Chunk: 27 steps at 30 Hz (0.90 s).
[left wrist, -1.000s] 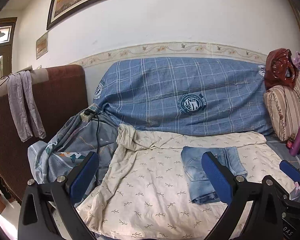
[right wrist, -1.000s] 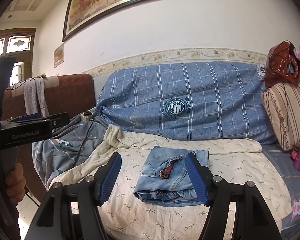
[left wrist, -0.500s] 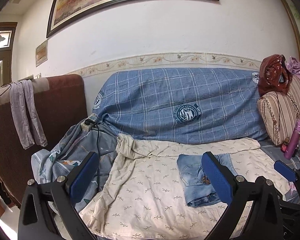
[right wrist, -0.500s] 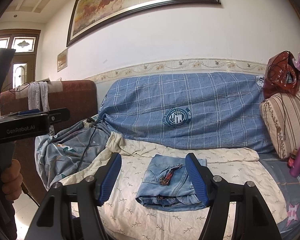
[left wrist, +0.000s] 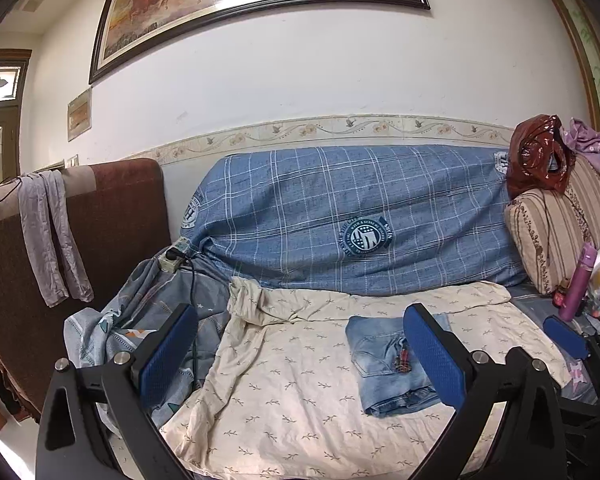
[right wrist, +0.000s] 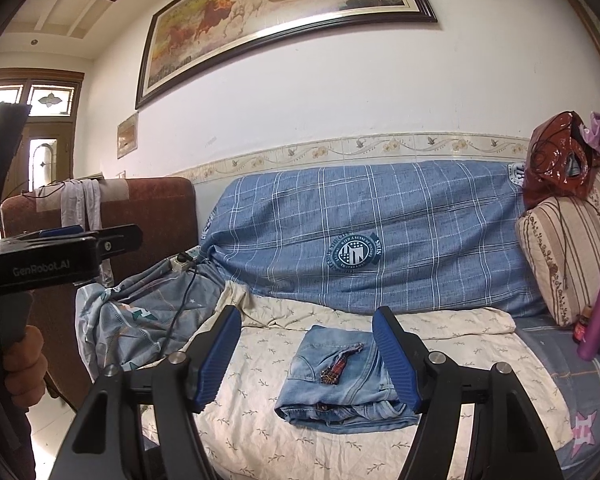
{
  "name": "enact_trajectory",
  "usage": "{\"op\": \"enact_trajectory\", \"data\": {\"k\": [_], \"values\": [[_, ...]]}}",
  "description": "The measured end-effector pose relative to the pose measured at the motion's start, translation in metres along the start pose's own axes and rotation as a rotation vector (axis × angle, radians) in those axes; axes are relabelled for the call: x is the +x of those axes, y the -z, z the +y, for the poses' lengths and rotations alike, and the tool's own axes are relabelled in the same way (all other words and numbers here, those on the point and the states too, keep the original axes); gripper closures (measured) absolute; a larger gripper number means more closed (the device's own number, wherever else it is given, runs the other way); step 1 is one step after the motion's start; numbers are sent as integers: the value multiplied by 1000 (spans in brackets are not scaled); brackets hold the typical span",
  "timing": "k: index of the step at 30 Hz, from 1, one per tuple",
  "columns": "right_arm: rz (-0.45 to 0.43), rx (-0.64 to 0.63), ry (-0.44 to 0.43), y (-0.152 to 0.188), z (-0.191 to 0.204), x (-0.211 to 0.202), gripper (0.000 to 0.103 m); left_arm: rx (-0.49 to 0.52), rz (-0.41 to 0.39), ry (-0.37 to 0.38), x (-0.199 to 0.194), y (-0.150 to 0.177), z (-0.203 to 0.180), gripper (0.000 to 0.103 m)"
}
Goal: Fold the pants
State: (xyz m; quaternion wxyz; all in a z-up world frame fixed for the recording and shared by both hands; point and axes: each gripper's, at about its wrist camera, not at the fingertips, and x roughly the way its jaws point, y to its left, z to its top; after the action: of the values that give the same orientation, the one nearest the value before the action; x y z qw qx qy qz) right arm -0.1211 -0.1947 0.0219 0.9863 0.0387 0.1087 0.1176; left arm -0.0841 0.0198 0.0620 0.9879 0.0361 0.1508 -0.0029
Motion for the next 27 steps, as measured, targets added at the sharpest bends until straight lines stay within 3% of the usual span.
{"op": "enact_trajectory", "data": {"k": [16, 27], "values": [[-2, -4, 3, -1, 0, -5, 31, 8, -12, -1, -9, -3, -3, 1], [24, -22, 47, 6, -15, 9, 31, 32, -2, 1, 8, -12, -11, 1]]}}
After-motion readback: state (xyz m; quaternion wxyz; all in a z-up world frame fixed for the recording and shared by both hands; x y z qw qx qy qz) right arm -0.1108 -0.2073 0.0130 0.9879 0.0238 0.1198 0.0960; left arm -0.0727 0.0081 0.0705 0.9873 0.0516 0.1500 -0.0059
